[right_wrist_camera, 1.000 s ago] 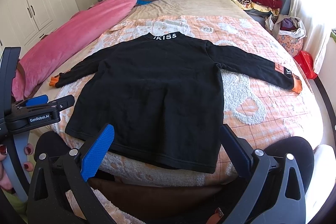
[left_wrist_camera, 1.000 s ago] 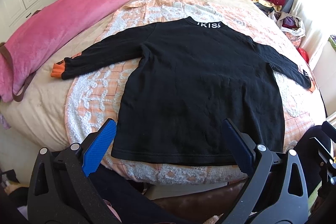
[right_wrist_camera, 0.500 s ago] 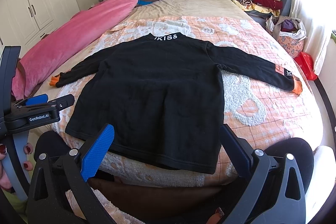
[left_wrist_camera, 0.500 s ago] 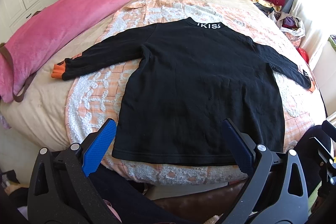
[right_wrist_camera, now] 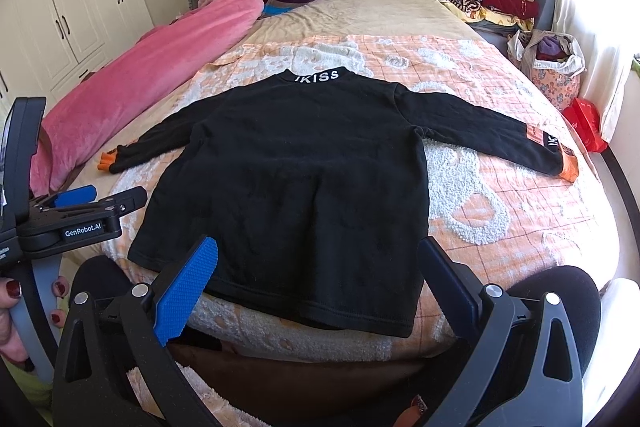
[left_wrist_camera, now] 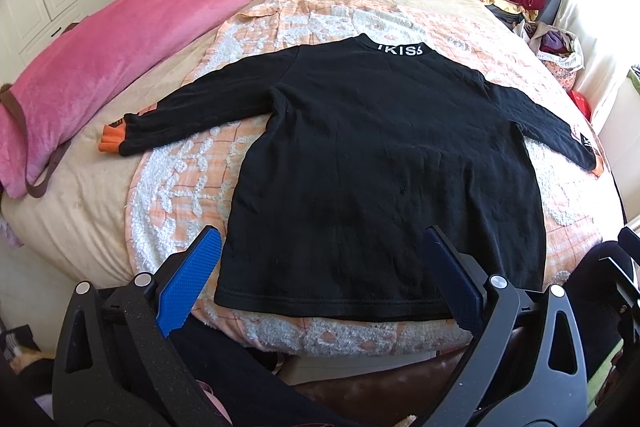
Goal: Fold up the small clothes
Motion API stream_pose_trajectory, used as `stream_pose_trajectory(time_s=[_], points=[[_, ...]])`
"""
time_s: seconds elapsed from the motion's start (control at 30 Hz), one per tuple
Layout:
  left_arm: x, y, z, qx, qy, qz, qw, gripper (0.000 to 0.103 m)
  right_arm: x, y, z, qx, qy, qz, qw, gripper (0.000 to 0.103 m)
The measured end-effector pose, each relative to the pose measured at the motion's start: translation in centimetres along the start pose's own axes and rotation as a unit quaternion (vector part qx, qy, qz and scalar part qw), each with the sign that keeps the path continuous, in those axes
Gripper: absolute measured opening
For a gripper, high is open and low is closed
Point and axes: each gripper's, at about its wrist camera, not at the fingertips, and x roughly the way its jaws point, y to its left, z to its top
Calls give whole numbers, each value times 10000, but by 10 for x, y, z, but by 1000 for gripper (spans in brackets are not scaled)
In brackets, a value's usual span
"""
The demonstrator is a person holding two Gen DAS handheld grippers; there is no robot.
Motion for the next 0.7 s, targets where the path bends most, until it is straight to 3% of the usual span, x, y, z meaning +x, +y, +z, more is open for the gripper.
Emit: stream_pose_trajectory(time_s=[0.33,0.7], points=[[6,-13,12,105,-48,-45,9999,94,7,-11,18,132,-156,53,9998,99],[13,-31,45,170,-212,-51,9996,94,14,-31,66,333,-622,97,9975,99]])
